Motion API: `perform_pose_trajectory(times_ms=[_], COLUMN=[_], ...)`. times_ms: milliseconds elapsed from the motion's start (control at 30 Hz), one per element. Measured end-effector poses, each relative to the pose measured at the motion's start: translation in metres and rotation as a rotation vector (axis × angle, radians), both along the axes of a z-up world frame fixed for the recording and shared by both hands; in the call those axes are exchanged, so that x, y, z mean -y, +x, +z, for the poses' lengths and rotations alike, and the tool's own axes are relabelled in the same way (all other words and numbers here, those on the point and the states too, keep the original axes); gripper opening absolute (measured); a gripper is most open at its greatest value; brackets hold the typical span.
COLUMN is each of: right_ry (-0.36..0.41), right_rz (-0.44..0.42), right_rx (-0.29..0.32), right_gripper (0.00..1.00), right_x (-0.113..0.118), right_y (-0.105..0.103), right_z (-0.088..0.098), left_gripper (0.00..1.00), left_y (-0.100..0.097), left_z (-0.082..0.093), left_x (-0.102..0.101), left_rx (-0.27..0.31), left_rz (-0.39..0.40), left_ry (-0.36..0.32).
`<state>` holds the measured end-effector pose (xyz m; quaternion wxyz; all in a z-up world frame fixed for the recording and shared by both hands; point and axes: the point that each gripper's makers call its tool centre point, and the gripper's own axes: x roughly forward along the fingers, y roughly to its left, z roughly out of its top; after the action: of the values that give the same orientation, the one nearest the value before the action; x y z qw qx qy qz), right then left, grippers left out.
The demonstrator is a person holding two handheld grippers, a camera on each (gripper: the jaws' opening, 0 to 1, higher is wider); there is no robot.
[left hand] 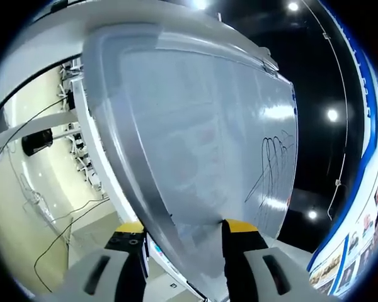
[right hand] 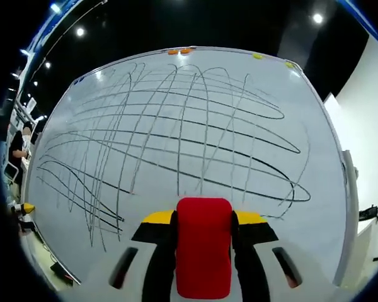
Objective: Wipe the writing off the whiteboard with the eraser
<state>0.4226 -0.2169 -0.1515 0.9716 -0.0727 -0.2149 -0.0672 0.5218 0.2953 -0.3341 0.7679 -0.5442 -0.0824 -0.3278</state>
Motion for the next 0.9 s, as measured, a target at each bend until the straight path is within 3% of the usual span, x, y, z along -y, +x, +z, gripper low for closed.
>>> perform_pose_trajectory(times_ms=[333, 433, 533, 667, 900], right_ry=[0.044, 0.086, 0.051, 0.080, 0.071], right_rz=[0.013, -0.008, -0.004, -0.008, -0.011], right_rx=[0.000, -0.017, -0.041, -0.041, -0.021], right_gripper=[0.36, 0.36, 0.36, 0.36, 0.36], right_x=[0.058, 0.090, 0.096, 0.109, 0.102], right_y=[-0.003, -0.005, -0.005, -0.010, -0.014], right_z=[-0.004, -0.009, -0.010, -0.013, -0.014], left_gripper=[0.48, 0.47, 0.47, 0.47, 0.47], left_y=[-0.003, -0.006, -0.005, -0.009, -0.009], left_z=[0.001, 0.002, 0.001, 0.003, 0.004], left_x=[0.003, 0.004, 0.003, 0.006, 0.005], left_rx=[-0.002, 0.000, 0.001, 0.007, 0.009], left_rz=[0.000, -0.001, 0.001, 0.003, 0.007], left_ry=[0.018, 0.020, 0.021, 0.023, 0.025])
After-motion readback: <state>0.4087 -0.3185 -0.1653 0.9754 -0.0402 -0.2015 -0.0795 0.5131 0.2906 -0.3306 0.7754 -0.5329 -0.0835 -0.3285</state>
